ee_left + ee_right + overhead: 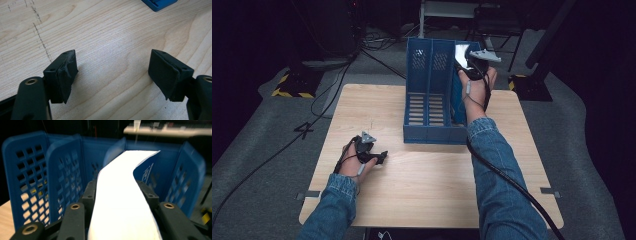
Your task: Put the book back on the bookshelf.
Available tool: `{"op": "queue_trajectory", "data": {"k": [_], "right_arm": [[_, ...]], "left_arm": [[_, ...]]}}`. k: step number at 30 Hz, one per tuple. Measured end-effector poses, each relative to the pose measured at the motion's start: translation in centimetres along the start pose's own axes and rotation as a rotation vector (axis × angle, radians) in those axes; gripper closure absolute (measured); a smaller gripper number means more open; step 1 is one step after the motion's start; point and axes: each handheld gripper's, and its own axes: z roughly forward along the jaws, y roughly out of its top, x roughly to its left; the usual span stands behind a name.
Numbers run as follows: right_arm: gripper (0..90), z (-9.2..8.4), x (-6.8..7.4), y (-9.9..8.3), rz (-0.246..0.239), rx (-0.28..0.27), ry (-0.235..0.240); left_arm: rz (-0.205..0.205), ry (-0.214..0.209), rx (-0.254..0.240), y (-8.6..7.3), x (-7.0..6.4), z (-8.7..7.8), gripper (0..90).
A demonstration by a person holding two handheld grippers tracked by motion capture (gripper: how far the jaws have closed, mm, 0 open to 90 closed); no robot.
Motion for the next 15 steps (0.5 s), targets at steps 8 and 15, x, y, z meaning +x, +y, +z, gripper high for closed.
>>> {"op": "queue_trajectory", "data": {"k": [8, 15], "right_arm": [[59.4, -0.3, -0.2, -0.9, 0.013, -0.035, -0.005], [59.4, -1.9, 0.9, -1.6, -0.04, 0.019, -0.037]], "left_arm": [[-0.002, -0.002, 0.0, 0.0, 0.0, 0.0, 23.8], [-0.001, 0.001, 0.0, 0.0, 0.0, 0.0, 23.8]]}}
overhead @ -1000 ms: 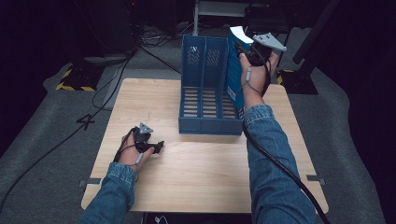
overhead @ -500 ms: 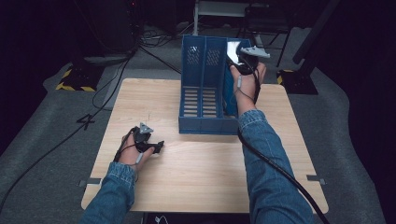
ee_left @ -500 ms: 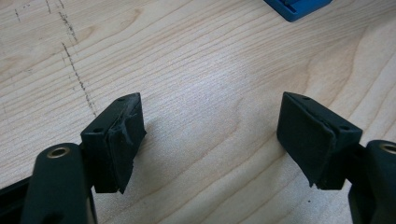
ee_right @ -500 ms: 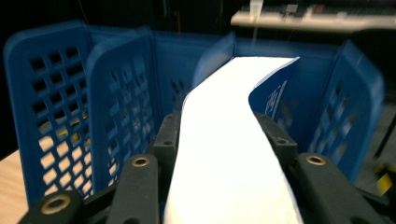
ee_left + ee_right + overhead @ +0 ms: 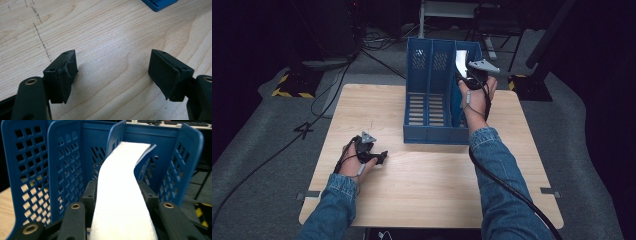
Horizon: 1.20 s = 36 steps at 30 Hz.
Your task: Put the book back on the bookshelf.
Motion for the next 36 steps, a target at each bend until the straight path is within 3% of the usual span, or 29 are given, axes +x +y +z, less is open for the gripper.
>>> {"op": "queue_trajectory", "data": {"k": [5, 8, 12, 18, 21, 25, 26, 29, 32, 33, 35, 36], "right_arm": [[59.8, 0.0, 0.1, -0.1, 0.014, -0.007, -0.019], [59.9, 0.9, -0.1, 0.1, 0.039, -0.043, -0.034], [59.8, 1.9, -0.1, 1.1, 0.038, -0.032, -0.033], [58.2, 1.1, 0.0, 0.1, 0.044, -0.043, -0.037], [53.8, 0.7, 0.2, 0.0, 0.011, -0.018, -0.043], [48.8, 0.5, 0.1, 0.1, 0.003, 0.004, -0.035], [43.5, 0.3, -0.2, 0.4, 0.005, 0.021, -0.019], [40.6, 0.3, -0.4, 0.6, -0.003, 0.049, -0.003], [50.2, 0.7, -0.6, 0.7, -0.018, 0.132, 0.002], [56.2, 0.8, -0.6, 0.7, -0.023, 0.149, -0.016], [58.0, 0.8, -0.7, 0.8, -0.028, 0.159, -0.026], [60.0, 0.8, -1.0, 0.9, 0.007, 0.169, -0.029]], "left_arm": [[-0.004, -0.001, 0.001, -0.1, 0.0, -0.1, 23.8], [-0.001, 0.001, -0.001, -0.1, 0.0, -0.1, 23.8], [-0.008, -0.001, -0.001, -0.2, 0.0, -0.2, 23.8], [0.002, 0.0, 0.002, -0.2, 0.0, -0.3, 23.8], [-0.004, -0.002, 0.0, -0.3, 0.0, -0.3, 23.8], [-0.009, 0.002, -0.004, -0.4, -0.1, -0.3, 23.8], [-0.011, 0.001, -0.003, -0.5, 0.0, -0.4, 23.8], [-0.013, 0.005, -0.003, -0.6, 0.0, -0.6, 23.8], [-0.014, 0.008, -0.004, -0.8, 0.0, -0.7, 23.8], [-0.013, 0.006, -0.002, -0.9, 0.0, -0.8, 23.8], [-0.011, 0.006, -0.003, -0.9, 0.0, -0.9, 23.8], [-0.012, 0.009, -0.004, -1.0, 0.1, -1.0, 23.7]]}}
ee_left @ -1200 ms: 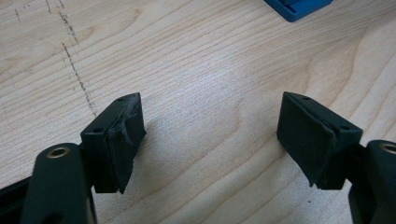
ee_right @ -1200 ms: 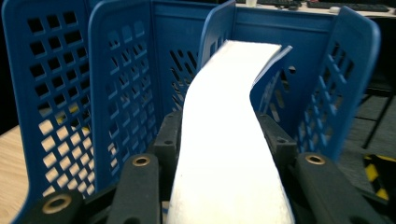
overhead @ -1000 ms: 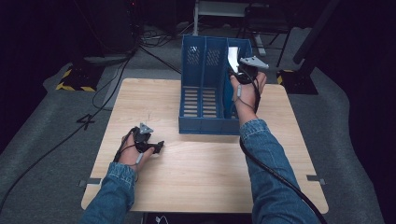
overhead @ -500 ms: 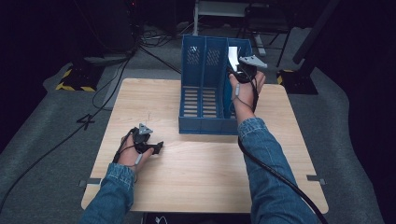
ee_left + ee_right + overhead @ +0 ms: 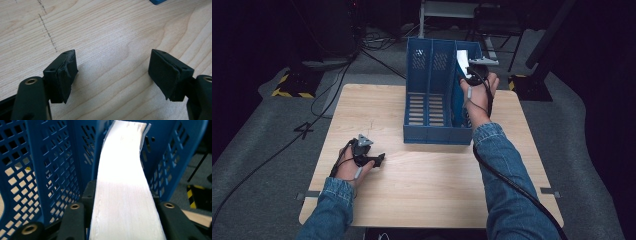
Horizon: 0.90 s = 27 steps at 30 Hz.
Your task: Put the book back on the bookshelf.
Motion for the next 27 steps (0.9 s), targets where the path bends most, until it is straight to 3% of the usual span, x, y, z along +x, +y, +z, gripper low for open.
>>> {"op": "queue_trajectory", "data": {"k": [4, 11, 14, 15, 19, 20, 21, 23, 25, 27], "right_arm": [[60.9, 0.1, -0.2, 0.4, 0.015, 0.006, -0.006], [61.1, -0.6, 0.1, 1.3, 0.015, -0.188, -0.003], [61.1, -0.3, 0.1, 1.4, 0.024, -0.221, 0.004], [61.0, 0.0, 0.0, 1.3, 0.036, -0.224, 0.009], [60.2, 1.5, 0.5, -0.3, 0.001, -0.202, -0.001], [59.9, 2.0, 0.4, -0.7, 0.024, -0.179, 0.008], [59.4, 2.0, 0.3, -1.0, 0.055, -0.198, 0.014], [57.6, 1.9, 0.6, -0.8, 0.026, -0.179, 0.003], [48.6, 1.5, 0.7, -0.5, 0.01, -0.149, 0.011], [40.5, 0.7, 0.7, -0.1, 0.005, -0.164, 0.036]], "left_arm": [[-0.005, 0.001, 0.0, -0.1, 0.0, -0.1, 23.8], [0.0, 0.002, 0.001, -0.3, 0.1, -0.3, 23.7], [-0.003, 0.001, 0.0, -0.3, 0.1, -0.3, 23.7], [-0.003, 0.001, 0.0, -0.3, 0.1, -0.3, 23.8], [-0.003, 0.001, -0.002, -0.3, 0.1, -0.3, 23.7], [-0.002, 0.002, -0.001, -0.3, 0.1, -0.3, 23.7], [-0.001, 0.003, 0.0, -0.3, 0.0, -0.3, 23.7], [-0.002, 0.003, 0.0, -0.3, 0.0, -0.3, 23.7], [-0.003, 0.003, 0.0, -0.3, 0.0, -0.3, 23.7], [-0.003, 0.002, 0.001, -0.3, 0.0, -0.3, 23.7]]}}
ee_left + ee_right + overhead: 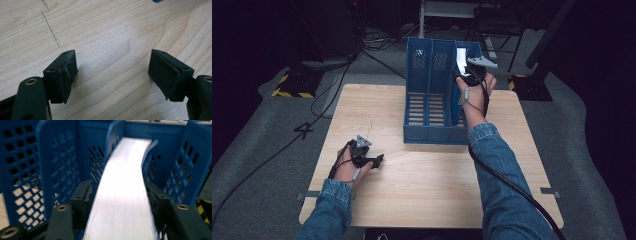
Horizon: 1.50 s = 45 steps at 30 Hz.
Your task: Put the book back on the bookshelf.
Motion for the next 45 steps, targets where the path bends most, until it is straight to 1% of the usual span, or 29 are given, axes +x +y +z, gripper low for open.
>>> {"op": "queue_trajectory", "data": {"k": [1, 2, 4, 7, 8, 9, 13, 14, 16, 19, 23, 25, 27, 30, 32, 35, 38, 40, 42, 45], "right_arm": [[35.3, -0.5, 0.0, 0.3, -0.012, -0.008, -0.005], [32.9, -0.9, 0.1, 0.5, -0.025, -0.011, -0.006], [31.4, -1.7, 0.1, 0.7, -0.038, -0.003, 0.009], [29.5, -3.3, 0.1, 0.4, -0.071, -0.008, 0.024], [29.5, -3.3, 0.1, 0.4, -0.071, -0.008, 0.024], [28.7, -3.8, 0.0, 0.3, -0.077, -0.006, 0.032], [27.6, -5.9, -0.8, -0.5, -0.094, 0.027, 0.093], [27.6, -6.5, -1.1, -0.8, -0.092, 0.037, 0.115], [27.6, -7.4, -1.5, -1.1, -0.095, 0.036, 0.138], [27.6, -8.8, -2.2, -1.7, -0.105, 0.055, 0.172], [27.5, -10.9, -3.3, -2.5, -0.114, 0.074, 0.199], [27.5, -12.0, -3.9, -3.1, -0.109, 0.091, 0.214], [28.2, -13.1, -4.4, -3.7, -0.112, 0.104, 0.216], [28.8, -14.6, -5.1, -4.6, -0.117, 0.109, 0.221], [28.9, -15.6, -5.8, -5.3, -0.103, 0.122, 0.237], [28.5, -16.5, -6.6, -6.3, -0.089, 0.155, 0.254], [28.7, -17.4, -7.3, -7.5, -0.1, 0.188, 0.262], [28.5, -17.9, -7.7, -8.3, -0.104, 0.192, 0.265], [28.2, -18.3, -7.9, -9.3, -0.101, 0.2, 0.284], [28.2, -18.5, -8.3, -10.9, -0.104, 0.251, 0.303]], "left_arm": [[-0.001, 0.0, 0.003, 0.0, 0.0, 0.0, 23.7], [0.0, 0.002, 0.003, -0.1, 0.0, -0.1, 23.7], [-0.007, 0.003, -0.001, -0.2, 0.0, -0.1, 23.7], [-0.004, 0.001, -0.002, -0.3, 0.1, -0.3, 23.5], [-0.004, 0.001, -0.002, -0.3, 0.1, -0.3, 23.6], [-0.005, 0.002, -0.003, -0.4, 0.1, -0.4, 23.6], [-0.003, 0.003, -0.001, -0.5, 0.3, -0.5, 23.1], [-0.003, 0.002, -0.001, -0.5, 0.3, -0.5, 23.1], [-0.001, 0.001, 0.0, -0.5, 0.3, -0.5, 23.0], [0.004, -0.007, 0.001, -0.5, 0.4, -0.5, 21.9], [0.009, -0.011, 0.003, -0.5, 0.5, -0.5, 21.2], [0.011, -0.012, 0.003, -0.5, 0.5, -0.4, 20.7], [0.012, -0.014, 0.004, -0.5, 0.5, -0.4, 20.3], [0.014, -0.013, 0.006, -0.4, 0.6, -0.4, 19.8], [0.016, -0.015, 0.009, -0.4, 0.6, -0.4, 19.4], [0.015, -0.02, 0.006, -0.4, 0.6, -0.3, 18.8], [0.018, -0.021, 0.009, -0.4, 0.7, -0.3, 18.6], [0.019, -0.021, 0.009, -0.4, 0.7, -0.3, 18.6], [0.017, -0.023, 0.006, -0.4, 0.7, -0.3, 18.5], [0.025, -0.022, 0.011, -0.4, 0.7, -0.4, 18.6]]}}
